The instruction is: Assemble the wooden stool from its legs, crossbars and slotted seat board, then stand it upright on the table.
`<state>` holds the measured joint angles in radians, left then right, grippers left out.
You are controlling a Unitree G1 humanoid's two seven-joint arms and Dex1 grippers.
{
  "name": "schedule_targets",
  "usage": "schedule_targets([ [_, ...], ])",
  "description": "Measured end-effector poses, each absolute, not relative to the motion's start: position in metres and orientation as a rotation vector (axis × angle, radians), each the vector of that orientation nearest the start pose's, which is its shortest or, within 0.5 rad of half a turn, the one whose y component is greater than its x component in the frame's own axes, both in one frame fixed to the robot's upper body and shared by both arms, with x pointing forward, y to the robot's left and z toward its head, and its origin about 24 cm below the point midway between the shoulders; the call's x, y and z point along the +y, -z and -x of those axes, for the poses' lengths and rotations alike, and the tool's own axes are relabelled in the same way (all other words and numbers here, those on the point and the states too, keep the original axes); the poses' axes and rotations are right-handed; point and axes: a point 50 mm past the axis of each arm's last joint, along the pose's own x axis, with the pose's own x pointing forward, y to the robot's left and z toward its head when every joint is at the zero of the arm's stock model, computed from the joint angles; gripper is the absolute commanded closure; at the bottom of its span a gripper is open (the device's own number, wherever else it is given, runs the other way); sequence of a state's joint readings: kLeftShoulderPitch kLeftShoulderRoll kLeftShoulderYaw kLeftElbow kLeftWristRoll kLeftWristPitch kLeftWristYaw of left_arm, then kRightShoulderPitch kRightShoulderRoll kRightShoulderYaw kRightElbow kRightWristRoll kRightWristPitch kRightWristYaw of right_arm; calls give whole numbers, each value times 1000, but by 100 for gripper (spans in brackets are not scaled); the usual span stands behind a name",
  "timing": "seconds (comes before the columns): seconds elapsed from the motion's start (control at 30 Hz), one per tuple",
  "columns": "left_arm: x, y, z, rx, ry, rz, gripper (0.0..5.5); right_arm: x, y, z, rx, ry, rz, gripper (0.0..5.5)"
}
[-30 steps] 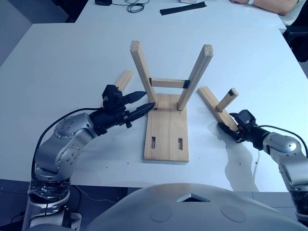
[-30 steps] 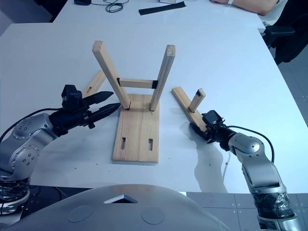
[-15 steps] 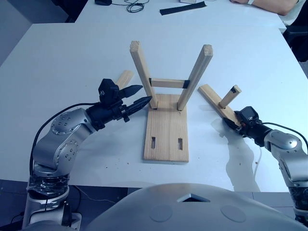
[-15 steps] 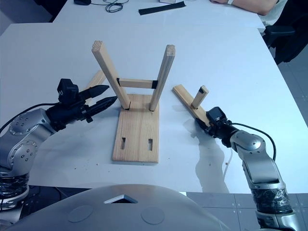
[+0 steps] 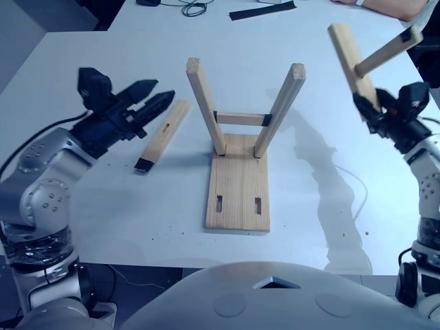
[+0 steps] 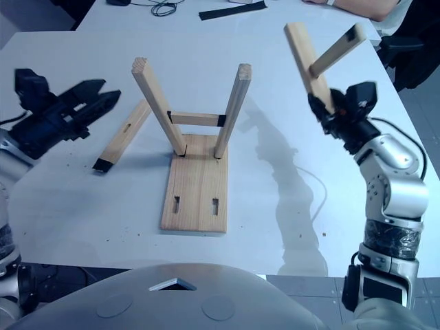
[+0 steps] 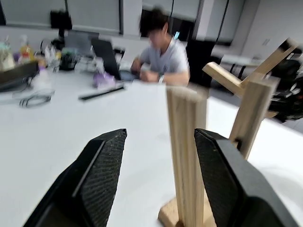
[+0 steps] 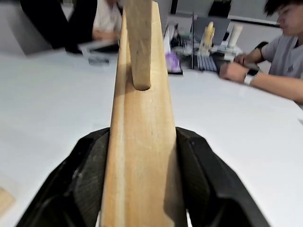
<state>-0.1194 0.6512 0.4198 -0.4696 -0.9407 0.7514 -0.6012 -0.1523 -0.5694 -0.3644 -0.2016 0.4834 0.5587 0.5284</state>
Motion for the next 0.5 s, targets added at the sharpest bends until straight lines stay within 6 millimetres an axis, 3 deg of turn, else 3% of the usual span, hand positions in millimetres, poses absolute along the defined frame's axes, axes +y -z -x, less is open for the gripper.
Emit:
schedule_targets([
  [0.2, 207, -208, -226, -97, 942, 301, 285, -227, -192, -249, -63, -788, -240, 343],
  [0.33, 190, -211, -228, -98, 1044, 409, 285, -212, -224, -235, -104, -1079, -344, 343],
  [0.5, 176, -213, -225, -78, 1124, 519, 230, -200, -234, -227, -84, -1257, -394, 343],
])
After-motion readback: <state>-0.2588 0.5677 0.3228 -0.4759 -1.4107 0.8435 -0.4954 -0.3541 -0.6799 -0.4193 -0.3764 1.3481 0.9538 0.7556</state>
